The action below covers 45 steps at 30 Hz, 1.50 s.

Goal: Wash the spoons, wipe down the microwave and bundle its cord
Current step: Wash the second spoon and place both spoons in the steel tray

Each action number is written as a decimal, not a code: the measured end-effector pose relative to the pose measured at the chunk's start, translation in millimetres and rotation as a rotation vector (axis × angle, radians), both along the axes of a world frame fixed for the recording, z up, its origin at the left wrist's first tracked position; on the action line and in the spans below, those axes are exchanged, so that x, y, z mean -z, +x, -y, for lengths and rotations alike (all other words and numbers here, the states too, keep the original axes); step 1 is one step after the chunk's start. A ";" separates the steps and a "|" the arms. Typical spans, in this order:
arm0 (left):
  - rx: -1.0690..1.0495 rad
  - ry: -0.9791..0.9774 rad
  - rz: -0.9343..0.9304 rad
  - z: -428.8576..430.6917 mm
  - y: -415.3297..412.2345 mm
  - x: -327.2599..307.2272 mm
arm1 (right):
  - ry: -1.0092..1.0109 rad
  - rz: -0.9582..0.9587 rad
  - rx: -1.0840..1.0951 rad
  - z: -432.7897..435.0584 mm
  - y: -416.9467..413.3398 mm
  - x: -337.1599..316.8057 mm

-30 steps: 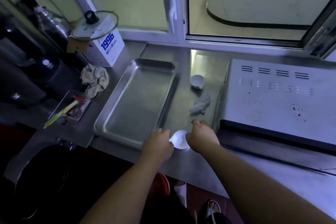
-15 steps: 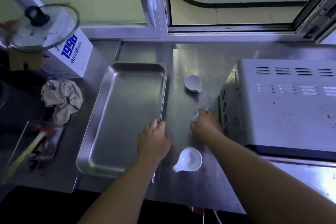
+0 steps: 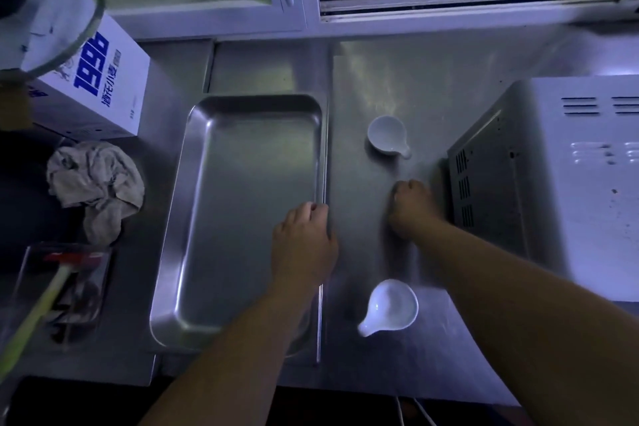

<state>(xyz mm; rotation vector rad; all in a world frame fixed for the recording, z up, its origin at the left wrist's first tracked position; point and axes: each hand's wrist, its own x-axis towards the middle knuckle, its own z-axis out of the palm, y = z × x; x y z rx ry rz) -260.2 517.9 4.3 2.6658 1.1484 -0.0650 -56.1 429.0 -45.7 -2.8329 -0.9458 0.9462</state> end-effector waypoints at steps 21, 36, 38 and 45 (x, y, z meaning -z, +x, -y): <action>-0.002 0.036 0.068 33.9 3.0 -22.1 | 0.001 -0.091 -0.056 31.3 -47.7 -51.0; -0.199 0.115 -0.018 131.0 -20.4 -61.1 | 0.146 -0.168 -0.174 108.6 -60.7 -114.6; -0.238 0.121 -0.038 153.0 -25.5 -65.3 | 0.105 -0.189 -0.236 123.3 -61.5 -118.1; -0.384 0.115 -0.061 223.3 -54.4 -85.0 | -0.059 -0.157 -0.613 161.0 -81.1 -142.4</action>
